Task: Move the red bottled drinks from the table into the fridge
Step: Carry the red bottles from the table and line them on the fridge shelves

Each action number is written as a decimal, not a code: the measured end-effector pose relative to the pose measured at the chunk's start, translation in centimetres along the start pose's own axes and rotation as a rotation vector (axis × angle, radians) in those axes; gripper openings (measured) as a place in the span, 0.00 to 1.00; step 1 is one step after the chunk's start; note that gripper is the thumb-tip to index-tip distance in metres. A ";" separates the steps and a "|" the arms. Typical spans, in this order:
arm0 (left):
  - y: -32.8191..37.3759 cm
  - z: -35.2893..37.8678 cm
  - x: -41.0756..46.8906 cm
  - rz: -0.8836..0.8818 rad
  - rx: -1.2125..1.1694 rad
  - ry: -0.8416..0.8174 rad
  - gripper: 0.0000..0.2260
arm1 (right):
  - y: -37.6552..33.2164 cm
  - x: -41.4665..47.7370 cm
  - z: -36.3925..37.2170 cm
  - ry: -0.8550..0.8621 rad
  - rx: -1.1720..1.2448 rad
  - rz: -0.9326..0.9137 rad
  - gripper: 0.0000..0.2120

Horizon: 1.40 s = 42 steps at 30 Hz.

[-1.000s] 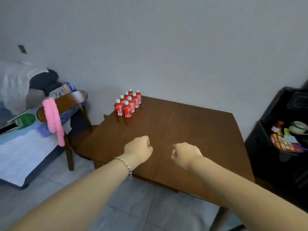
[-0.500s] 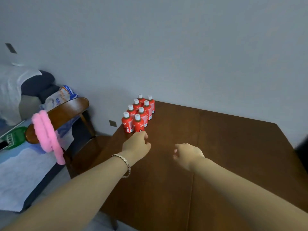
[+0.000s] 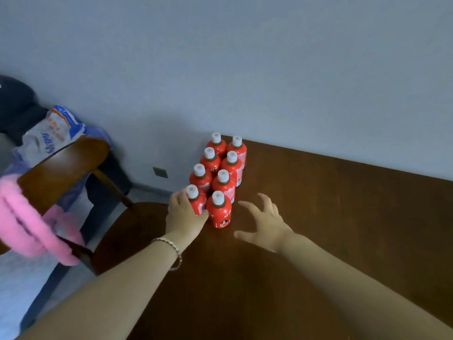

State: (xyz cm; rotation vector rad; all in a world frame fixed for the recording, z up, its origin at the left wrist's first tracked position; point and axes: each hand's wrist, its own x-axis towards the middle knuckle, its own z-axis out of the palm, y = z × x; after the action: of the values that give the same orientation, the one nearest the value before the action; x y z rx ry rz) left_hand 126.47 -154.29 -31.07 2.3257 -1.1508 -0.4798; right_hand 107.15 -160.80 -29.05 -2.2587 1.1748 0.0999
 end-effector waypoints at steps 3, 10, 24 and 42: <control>-3.0 1.3 4.8 -0.040 -0.049 -0.145 0.28 | -0.7 6.3 1.2 0.013 0.025 -0.048 0.39; -6.1 1.9 10.3 0.117 -0.138 -0.300 0.21 | -0.8 16.0 2.4 -0.003 -0.134 -0.188 0.43; -6.8 1.3 10.6 0.266 -0.130 -0.374 0.14 | -3.2 11.8 8.9 0.461 0.140 -0.192 0.19; 14.8 5.4 -14.8 1.011 0.133 -0.732 0.15 | 4.2 -24.9 4.7 0.880 0.292 0.649 0.31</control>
State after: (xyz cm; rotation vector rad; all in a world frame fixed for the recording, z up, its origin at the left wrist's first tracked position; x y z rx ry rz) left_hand 105.71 -151.47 -25.61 1.3289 -2.5076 -0.8667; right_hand 89.67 -142.11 -26.87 -1.5780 2.1605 -0.8331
